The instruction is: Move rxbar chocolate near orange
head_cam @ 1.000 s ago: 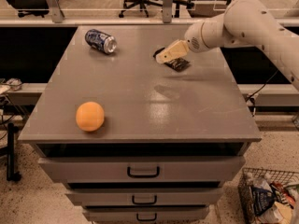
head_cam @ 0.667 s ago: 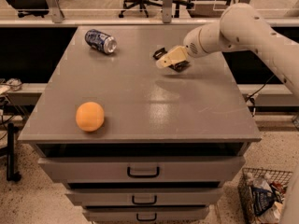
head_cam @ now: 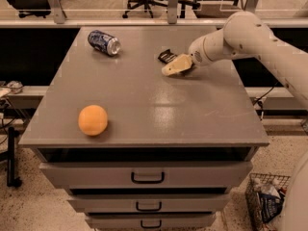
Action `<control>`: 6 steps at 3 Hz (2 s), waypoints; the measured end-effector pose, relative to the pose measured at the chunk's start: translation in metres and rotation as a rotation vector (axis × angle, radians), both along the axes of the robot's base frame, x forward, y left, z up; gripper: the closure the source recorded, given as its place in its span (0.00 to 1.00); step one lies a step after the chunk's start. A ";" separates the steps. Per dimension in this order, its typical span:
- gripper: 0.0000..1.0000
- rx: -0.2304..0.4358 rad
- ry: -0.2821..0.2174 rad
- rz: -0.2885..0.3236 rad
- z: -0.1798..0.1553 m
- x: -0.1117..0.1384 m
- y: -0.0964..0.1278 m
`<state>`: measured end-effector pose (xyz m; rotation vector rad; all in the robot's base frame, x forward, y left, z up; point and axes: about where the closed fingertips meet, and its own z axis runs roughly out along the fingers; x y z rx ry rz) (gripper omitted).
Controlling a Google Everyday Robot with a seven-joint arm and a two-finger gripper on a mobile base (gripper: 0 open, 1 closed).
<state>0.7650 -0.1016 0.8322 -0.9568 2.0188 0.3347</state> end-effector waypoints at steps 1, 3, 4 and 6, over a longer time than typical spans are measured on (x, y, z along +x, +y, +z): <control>0.39 0.007 0.007 0.001 -0.003 0.000 0.002; 0.87 0.015 0.009 0.009 0.001 0.000 0.006; 1.00 0.015 0.009 0.009 0.004 0.000 0.006; 1.00 0.021 -0.016 0.104 0.040 -0.028 0.025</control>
Offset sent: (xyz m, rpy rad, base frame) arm -0.0008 0.0060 0.0068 0.0278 0.0034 0.0132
